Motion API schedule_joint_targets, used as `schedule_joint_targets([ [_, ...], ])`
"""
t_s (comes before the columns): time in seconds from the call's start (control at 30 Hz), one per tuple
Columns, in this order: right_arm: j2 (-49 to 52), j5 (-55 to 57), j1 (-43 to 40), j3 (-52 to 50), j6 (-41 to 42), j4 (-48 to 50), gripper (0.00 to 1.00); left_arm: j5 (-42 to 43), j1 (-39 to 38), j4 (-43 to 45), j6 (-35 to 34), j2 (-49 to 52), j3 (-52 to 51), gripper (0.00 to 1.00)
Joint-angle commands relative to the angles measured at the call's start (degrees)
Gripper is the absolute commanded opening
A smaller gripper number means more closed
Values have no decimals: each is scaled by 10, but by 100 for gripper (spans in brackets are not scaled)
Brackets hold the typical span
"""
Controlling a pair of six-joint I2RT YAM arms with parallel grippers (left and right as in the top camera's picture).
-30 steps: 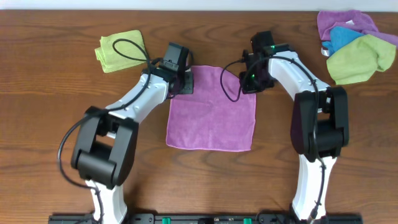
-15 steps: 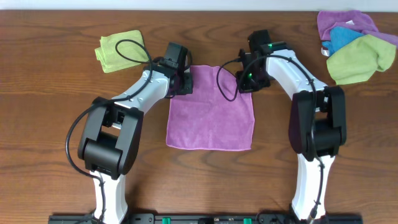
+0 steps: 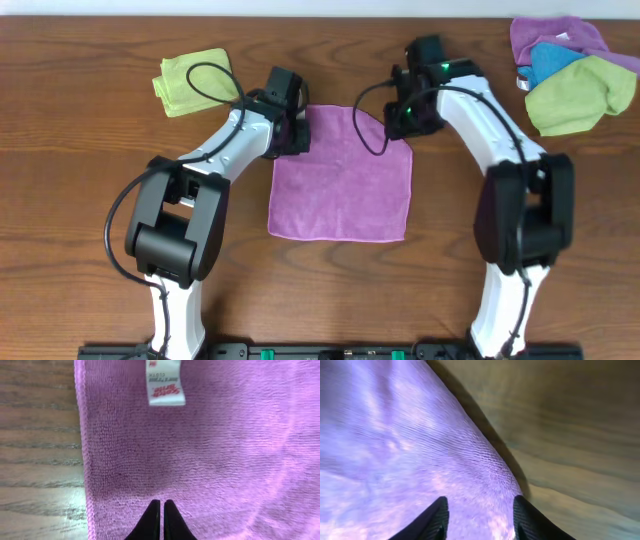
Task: Fold the cloth
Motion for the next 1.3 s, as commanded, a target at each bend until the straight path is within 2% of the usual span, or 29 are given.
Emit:
schedule_joint_targets([
  [0.0,-47,6,2,18,6,3,39,5,0,-23,27,-2,45,6],
  [0.1,-69,-6,4,18,9,-14,32,5,0,-74,37,-4,76,6],
  [0.13,-76,-13,5,18,9,-23,22,5,0,-90,37,-5,82,6],
  [0.17,-81,-13,8,17,9,-31,2,5,0,-105,37,-8,85,6],
  [0.37,-96,-10,24,7,9,-71,2,18,0,-200,44,-46,79,6],
  [0.43,-98,-10,32,-12,12,-71,2,21,0,-206,48,-65,60,6],
  [0.6,-124,3,60,-90,32,-38,2,20,0,-170,53,-137,-40,6],
  [0.83,-256,36,92,-245,57,32,2,56,-3,-105,49,-215,-180,6],
  [1.03,-324,-2,109,-396,96,105,2,51,-37,-78,49,-215,-213,6],
  [1.27,-325,-2,125,-463,120,182,2,0,-42,-67,20,-214,-227,6],
])
